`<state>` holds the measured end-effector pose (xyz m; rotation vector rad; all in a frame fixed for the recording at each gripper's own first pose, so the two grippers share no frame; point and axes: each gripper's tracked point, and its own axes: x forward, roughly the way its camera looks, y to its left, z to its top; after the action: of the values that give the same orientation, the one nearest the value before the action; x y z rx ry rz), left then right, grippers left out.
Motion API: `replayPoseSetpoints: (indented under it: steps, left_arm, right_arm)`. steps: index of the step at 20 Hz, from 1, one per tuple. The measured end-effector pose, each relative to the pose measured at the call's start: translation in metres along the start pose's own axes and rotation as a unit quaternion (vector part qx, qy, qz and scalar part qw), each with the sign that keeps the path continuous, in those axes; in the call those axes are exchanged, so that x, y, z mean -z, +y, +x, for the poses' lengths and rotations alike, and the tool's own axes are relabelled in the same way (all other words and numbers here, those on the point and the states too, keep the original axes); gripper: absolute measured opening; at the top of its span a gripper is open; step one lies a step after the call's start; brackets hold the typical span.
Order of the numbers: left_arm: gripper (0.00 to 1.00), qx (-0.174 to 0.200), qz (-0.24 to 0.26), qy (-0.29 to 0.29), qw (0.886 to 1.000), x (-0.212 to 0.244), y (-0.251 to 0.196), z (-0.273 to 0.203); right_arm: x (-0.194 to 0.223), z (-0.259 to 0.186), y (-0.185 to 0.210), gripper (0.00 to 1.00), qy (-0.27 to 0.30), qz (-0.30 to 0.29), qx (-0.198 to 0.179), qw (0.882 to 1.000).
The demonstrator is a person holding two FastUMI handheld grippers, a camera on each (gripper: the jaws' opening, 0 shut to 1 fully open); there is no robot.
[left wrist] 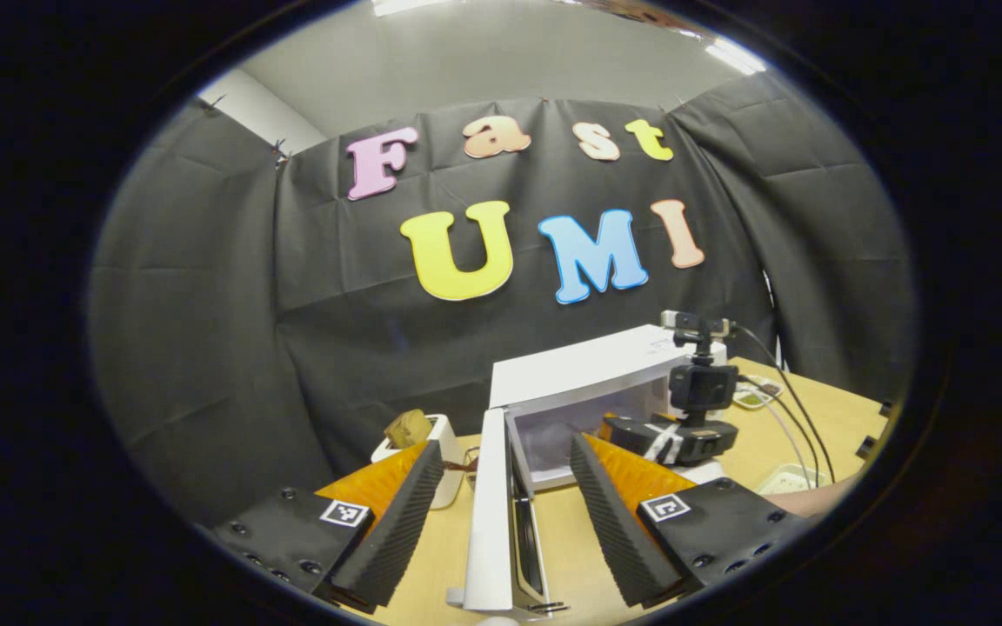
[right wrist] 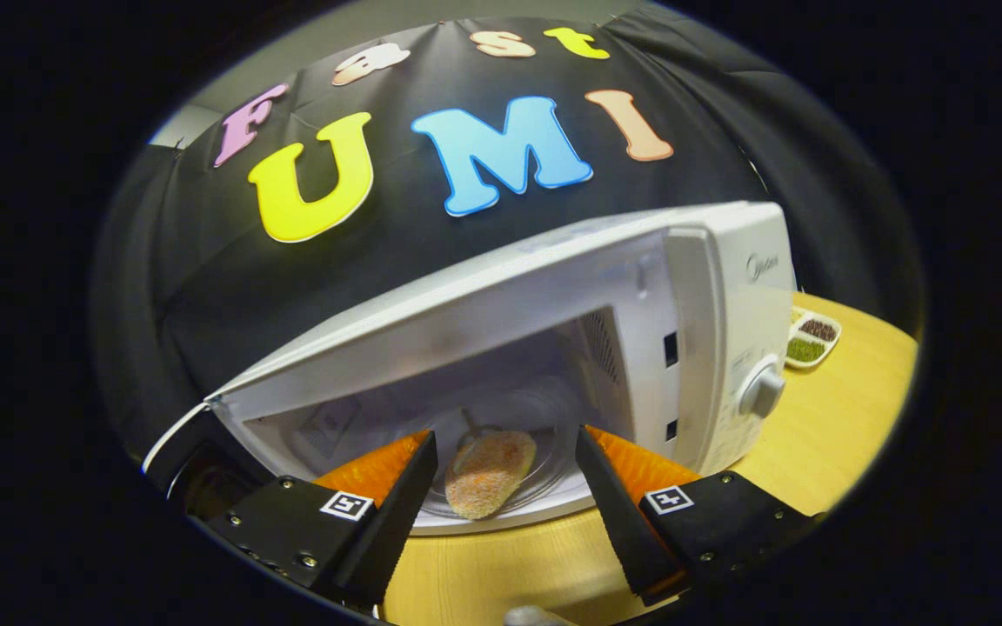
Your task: Open the microwave oven with the left hand, put the food in, and close the microwave oven.
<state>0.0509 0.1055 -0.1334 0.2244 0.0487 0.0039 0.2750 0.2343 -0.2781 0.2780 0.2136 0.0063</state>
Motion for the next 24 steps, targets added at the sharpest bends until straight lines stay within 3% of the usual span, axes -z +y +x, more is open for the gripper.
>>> replayPoseSetpoints:
  steps: [3,9,10,14,18,24]
  left_arm:
    - [0.97,-0.014,-0.003,-0.005,1.000,-0.005,0.011,-0.006]
    - [1.00,-0.044,-0.012,0.000,0.999,0.001,0.038,-0.022]
    - [0.94,-0.048,-0.010,0.002,0.999,0.002,0.040,-0.025]
    - [0.99,-0.044,0.002,-0.002,0.999,-0.004,0.035,-0.035]
    - [1.00,-0.037,-0.022,-0.001,0.999,0.011,0.032,-0.038]
    - [0.99,-0.107,-0.027,0.036,0.993,0.069,0.103,-0.052]
  right_arm:
    - [-0.021,-0.046,-0.013,0.98,0.010,-0.084,-0.028,0.996]
    - [-0.091,-0.137,-0.061,0.98,-0.014,-0.159,-0.041,0.986]
    - [-0.098,-0.151,-0.069,0.98,-0.015,-0.162,-0.042,0.986]
    - [-0.126,-0.212,-0.095,0.98,-0.036,-0.136,-0.035,0.989]
    - [-0.127,-0.259,-0.115,0.97,-0.025,-0.119,-0.030,0.992]
    - [-0.129,-0.293,-0.122,0.98,-0.014,-0.118,-0.033,0.992]
